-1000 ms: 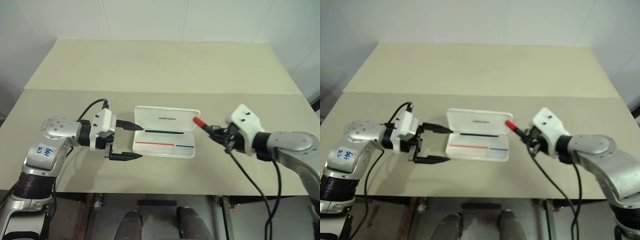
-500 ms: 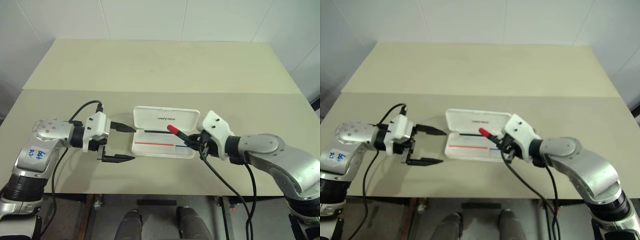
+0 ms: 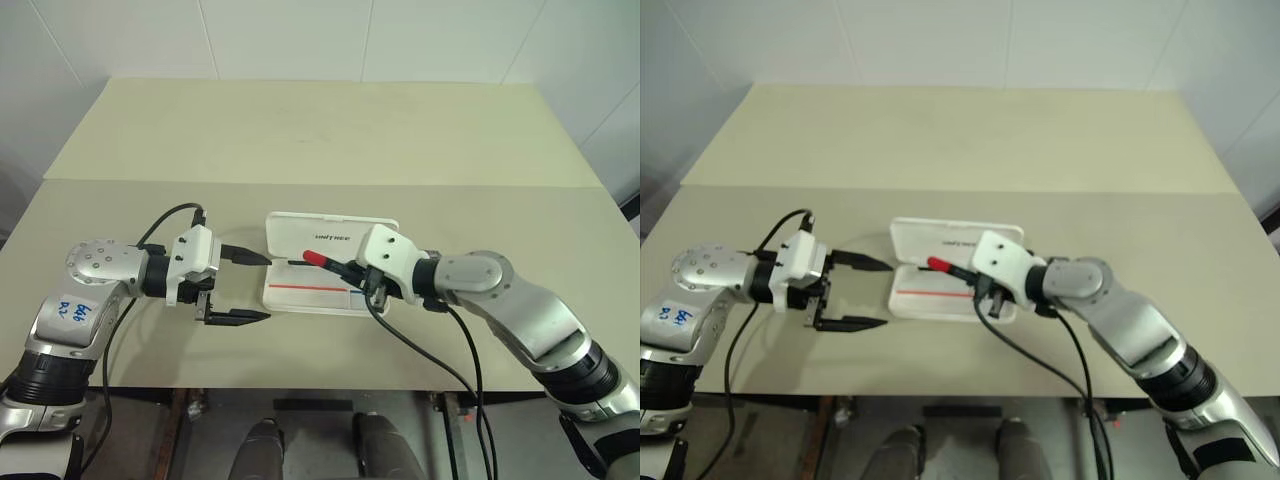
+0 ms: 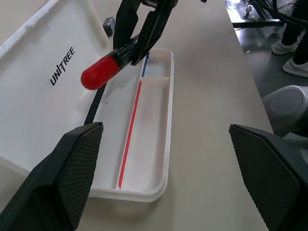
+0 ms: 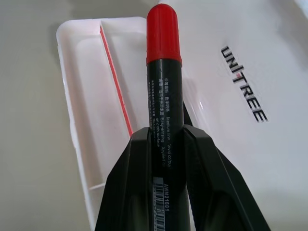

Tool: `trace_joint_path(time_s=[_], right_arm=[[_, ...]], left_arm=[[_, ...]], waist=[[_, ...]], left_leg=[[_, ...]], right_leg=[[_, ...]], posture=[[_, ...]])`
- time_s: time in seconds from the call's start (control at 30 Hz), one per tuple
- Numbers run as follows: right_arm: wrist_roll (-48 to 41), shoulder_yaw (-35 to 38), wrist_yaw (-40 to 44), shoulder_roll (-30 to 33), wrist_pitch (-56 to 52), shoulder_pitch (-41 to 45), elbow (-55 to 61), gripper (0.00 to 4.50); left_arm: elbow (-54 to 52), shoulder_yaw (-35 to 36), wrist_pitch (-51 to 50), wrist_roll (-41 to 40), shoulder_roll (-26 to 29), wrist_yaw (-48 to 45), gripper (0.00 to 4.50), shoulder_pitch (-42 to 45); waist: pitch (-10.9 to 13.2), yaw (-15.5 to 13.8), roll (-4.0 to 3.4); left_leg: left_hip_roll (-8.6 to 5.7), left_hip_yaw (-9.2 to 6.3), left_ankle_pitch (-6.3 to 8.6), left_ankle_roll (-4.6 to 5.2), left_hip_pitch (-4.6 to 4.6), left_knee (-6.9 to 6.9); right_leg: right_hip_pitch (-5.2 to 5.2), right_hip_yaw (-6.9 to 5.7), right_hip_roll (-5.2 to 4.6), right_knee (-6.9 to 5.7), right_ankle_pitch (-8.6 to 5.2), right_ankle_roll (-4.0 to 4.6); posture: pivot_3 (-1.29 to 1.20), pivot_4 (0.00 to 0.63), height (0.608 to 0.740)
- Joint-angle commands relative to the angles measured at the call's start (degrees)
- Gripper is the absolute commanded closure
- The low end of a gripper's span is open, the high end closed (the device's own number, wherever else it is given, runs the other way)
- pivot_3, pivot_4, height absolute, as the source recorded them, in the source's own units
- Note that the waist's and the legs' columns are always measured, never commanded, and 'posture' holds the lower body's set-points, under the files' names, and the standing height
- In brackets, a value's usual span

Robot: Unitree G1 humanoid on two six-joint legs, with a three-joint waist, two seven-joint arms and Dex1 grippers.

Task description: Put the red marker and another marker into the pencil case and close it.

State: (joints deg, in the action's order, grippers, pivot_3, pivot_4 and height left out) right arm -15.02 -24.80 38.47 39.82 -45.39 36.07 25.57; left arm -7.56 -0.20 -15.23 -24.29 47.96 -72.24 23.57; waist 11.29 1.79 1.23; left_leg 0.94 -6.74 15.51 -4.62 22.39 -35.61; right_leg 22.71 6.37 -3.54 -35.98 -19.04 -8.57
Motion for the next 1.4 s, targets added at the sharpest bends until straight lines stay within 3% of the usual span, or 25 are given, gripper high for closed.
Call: trace_joint_path(time_s=[0.03, 0.37, 0.73, 0.93, 1.03, 1.37, 1.4], right_arm=[[2.9, -0.5, 2.4, -0.9, 4.9, 1.8, -1.4, 3.92], [8.6, -1.7, 6.7, -3.8, 12.4, 2.8, -7.1, 3.92], [10.9, -0.1, 8.5, -5.7, 13.0, 2.4, -8.4, 0.03], [4.0, 5.7, 10.1, -7.6, 6.2, 2.7, -5.4, 0.03], [1.9, 7.2, 11.2, -6.7, 4.3, 2.3, -3.7, 0.67], [-11.4, 16.2, 17.0, -0.7, -3.2, -1.2, 6.4, 4.44], [-12.3, 17.5, 16.7, -0.4, -3.3, -1.4, 6.6, 4.48]], left_arm=[[-1.7, 1.2, 0.5, -0.5, -0.1, 0.5, 0.00, -0.5], [-2.4, 0.9, 0.1, -0.6, -0.7, 1.6, 0.00, -0.7], [-2.3, 0.7, 0.2, -0.6, -1.0, 1.8, 0.00, -0.5], [-2.0, 0.6, 0.2, -0.5, -1.1, 1.6, 0.00, -0.1], [-1.8, 0.6, 0.3, -0.5, -1.2, 1.5, 0.00, 0.0], [-1.5, 2.3, -0.1, -0.3, -0.7, 3.0, 0.00, -0.9], [-1.3, 3.3, -0.8, -0.5, -1.2, 4.7, 0.00, -1.1]], waist=[[0.0, 0.0, 0.00], [0.0, 0.0, 0.00], [0.0, 0.0, -0.01], [0.0, 0.0, -0.01], [0.0, 0.0, -0.01], [0.0, -0.1, -0.01], [0.0, -0.1, -0.01]], left_leg=[[0.00, 0.00, 0.00, 0.00, 0.00, 0.00], [0.00, 0.00, 0.00, 0.00, -0.01, -0.01], [0.00, -0.01, -0.01, -0.01, -0.01, -0.02], [0.00, -0.01, -0.01, -0.01, -0.01, -0.02], [0.00, -0.01, -0.01, -0.01, -0.01, -0.02], [0.00, -0.01, 0.00, -0.01, -0.01, -0.02], [0.00, -0.01, -0.01, -0.01, -0.01, -0.02]], right_leg=[[0.00, 0.00, 0.00, 0.00, 0.00, 0.00], [0.00, 0.00, 0.00, -0.04, 0.00, 0.00], [0.01, 0.00, 0.00, -0.09, 0.00, 0.00], [0.02, 0.00, 0.00, -0.10, 0.00, 0.00], [0.02, 0.00, 0.00, -0.09, 0.00, 0.00], [0.01, -0.01, 0.00, -0.08, 0.00, 0.00], [0.01, -0.01, 0.00, -0.08, 0.00, 0.00]], posture=[[0.00, 0.150, 0.740], [0.00, 0.150, 0.740], [0.00, 0.150, 0.740], [0.00, 0.150, 0.740], [0.00, 0.150, 0.740], [0.00, 0.150, 0.740], [0.00, 0.150, 0.740]])
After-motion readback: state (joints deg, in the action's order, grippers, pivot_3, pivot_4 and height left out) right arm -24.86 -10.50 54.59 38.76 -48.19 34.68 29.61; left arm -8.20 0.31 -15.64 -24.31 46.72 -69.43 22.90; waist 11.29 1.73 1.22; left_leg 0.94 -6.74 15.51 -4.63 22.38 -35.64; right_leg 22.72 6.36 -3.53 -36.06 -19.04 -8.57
